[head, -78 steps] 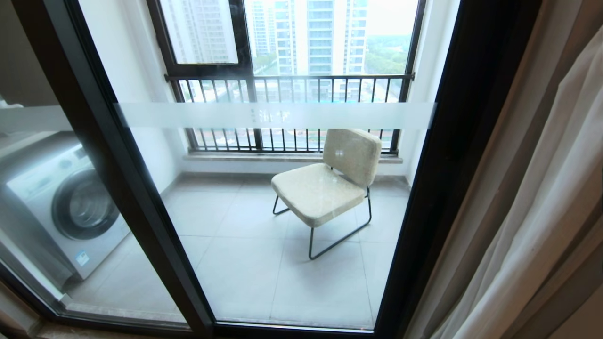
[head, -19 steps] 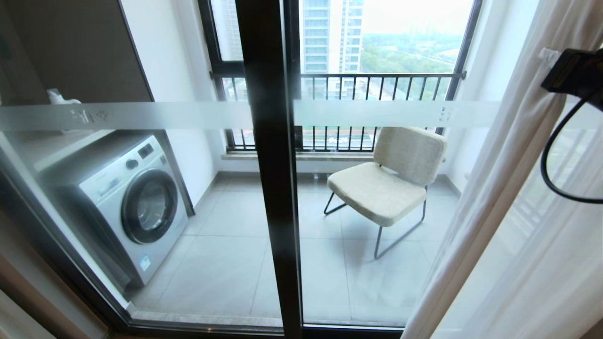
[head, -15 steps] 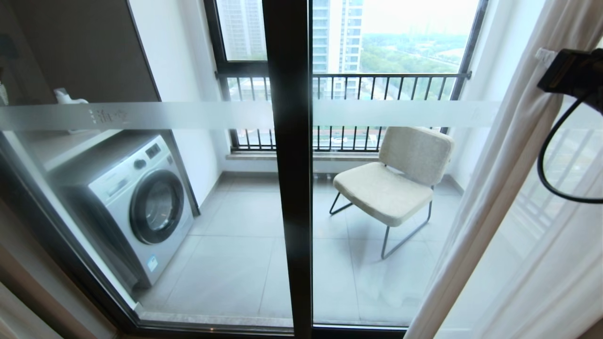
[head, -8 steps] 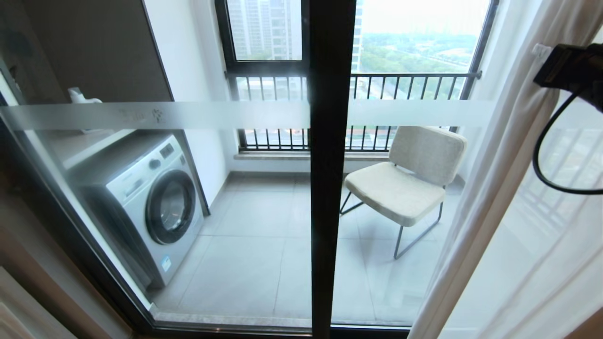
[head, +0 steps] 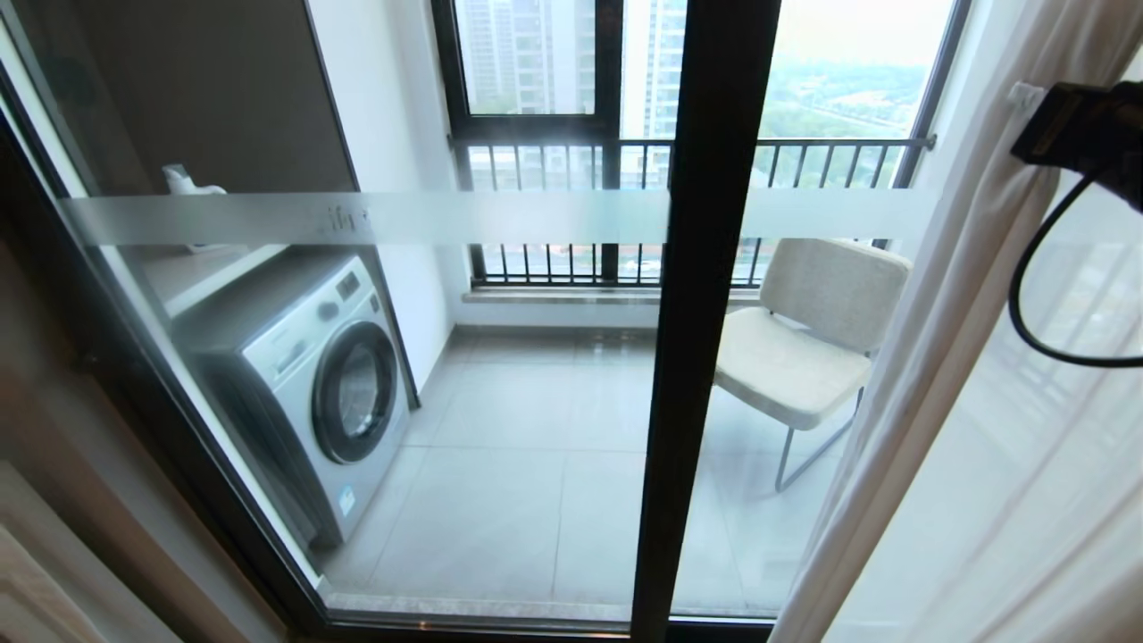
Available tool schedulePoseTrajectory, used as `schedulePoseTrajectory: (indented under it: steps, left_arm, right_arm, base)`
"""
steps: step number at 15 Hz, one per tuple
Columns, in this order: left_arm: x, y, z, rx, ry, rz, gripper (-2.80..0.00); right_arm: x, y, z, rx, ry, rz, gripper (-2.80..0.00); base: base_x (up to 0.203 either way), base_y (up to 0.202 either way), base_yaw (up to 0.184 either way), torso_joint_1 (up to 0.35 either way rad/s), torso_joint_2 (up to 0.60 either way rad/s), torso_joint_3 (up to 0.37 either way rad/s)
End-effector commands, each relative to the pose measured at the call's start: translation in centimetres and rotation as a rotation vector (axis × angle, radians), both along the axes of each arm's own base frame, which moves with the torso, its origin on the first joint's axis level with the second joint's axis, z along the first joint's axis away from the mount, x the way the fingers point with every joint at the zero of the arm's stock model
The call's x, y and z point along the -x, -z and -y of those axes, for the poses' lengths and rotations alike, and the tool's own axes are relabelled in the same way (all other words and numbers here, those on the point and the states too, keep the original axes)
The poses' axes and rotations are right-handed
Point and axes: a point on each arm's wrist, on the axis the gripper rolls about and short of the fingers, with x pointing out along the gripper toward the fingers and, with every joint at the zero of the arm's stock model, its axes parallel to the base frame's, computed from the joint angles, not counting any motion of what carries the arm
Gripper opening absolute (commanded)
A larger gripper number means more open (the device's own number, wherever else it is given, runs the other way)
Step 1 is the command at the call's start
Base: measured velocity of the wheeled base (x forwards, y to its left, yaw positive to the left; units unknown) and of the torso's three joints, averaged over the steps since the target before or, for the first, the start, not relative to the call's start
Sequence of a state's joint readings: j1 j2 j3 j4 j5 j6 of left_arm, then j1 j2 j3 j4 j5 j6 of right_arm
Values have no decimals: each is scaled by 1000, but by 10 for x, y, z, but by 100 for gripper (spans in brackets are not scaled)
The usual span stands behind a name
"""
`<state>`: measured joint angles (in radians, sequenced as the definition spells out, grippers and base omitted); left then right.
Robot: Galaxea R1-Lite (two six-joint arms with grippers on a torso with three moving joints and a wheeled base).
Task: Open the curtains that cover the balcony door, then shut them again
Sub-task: Close the inner curtains on both sides
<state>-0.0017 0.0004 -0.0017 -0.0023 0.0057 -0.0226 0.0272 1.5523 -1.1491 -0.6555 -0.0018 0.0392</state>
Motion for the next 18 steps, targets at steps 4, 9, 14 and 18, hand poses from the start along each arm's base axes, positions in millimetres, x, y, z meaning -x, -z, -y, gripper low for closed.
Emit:
schedulePoseTrajectory:
  steps: [4,9,14,18]
  left_arm:
    - [0,0,0,-1,-1,0,-280]
    - [0,0,0,-1,-1,-1,-280]
    - [0,0,0,-1,-2,-1,-280]
    - [0,0,0,-1,-1,1,-280]
  right_arm:
    - [-3,-3,0,-1,-1,13,-280]
    - [-4,-4,0,-1,-1,16,-280]
    - [-3,-6,0,-1,-1,21,-280]
    - [-2,-6,0,-1,-1,21,-280]
  base:
    - [0,190,1,3,2,2]
    - [0,189,1,3,3,3]
    - [0,190,1,3,2,3]
    - [0,190,1,5,3,1]
